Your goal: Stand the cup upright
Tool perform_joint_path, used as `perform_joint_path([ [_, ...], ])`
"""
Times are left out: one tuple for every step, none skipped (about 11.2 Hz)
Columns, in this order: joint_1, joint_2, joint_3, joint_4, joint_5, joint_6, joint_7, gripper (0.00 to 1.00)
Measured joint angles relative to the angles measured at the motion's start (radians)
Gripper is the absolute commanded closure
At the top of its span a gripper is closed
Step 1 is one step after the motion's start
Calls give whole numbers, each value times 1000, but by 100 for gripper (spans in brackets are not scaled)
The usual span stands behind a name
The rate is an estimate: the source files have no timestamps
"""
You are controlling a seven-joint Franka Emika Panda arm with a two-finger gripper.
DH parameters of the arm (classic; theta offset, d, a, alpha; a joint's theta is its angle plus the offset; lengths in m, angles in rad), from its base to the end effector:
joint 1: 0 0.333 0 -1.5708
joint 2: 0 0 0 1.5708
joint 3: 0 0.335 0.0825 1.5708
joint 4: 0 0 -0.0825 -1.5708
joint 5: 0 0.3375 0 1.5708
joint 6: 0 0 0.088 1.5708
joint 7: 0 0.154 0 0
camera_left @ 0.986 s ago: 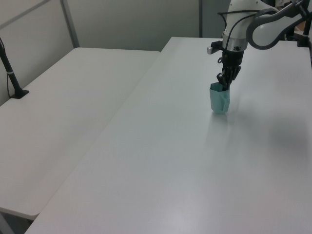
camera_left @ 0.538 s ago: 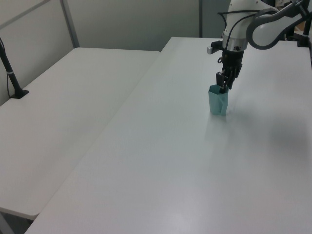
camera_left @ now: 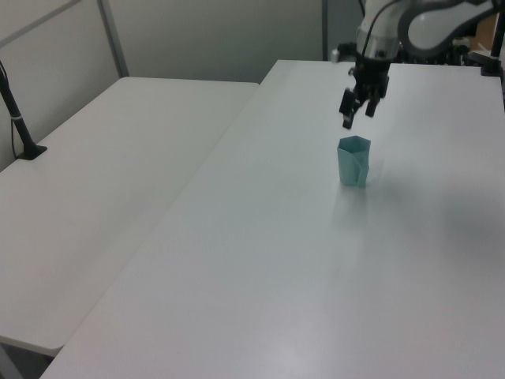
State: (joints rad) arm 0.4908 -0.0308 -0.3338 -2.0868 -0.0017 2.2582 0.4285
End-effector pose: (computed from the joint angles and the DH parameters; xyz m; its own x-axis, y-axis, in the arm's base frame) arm 0.5202 0.0811 0.4519 0.9459 -0.2717 0.1776 -0.2592 -0.9616 -0.0906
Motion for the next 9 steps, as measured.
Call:
perform_joint_path([
  [-3, -17, -2, 39, 0, -22, 0, 0],
  [-9, -33, -6, 75, 0, -49, -13, 0],
  [-24, -47, -8, 112, -1, -107, -67, 0],
  [-48, -56, -10, 165, -2, -220, -158, 0],
  [-68, -61, -11, 207, -2, -314, -236, 0],
  [-98, -66, -12, 270, -1, -448, -352, 0],
  [-117, -70, -13, 307, -1, -515, -414, 0],
  [-128, -71, -13, 331, -1, -542, -439, 0],
  [-133, -71, -13, 345, -1, -557, -447, 0],
])
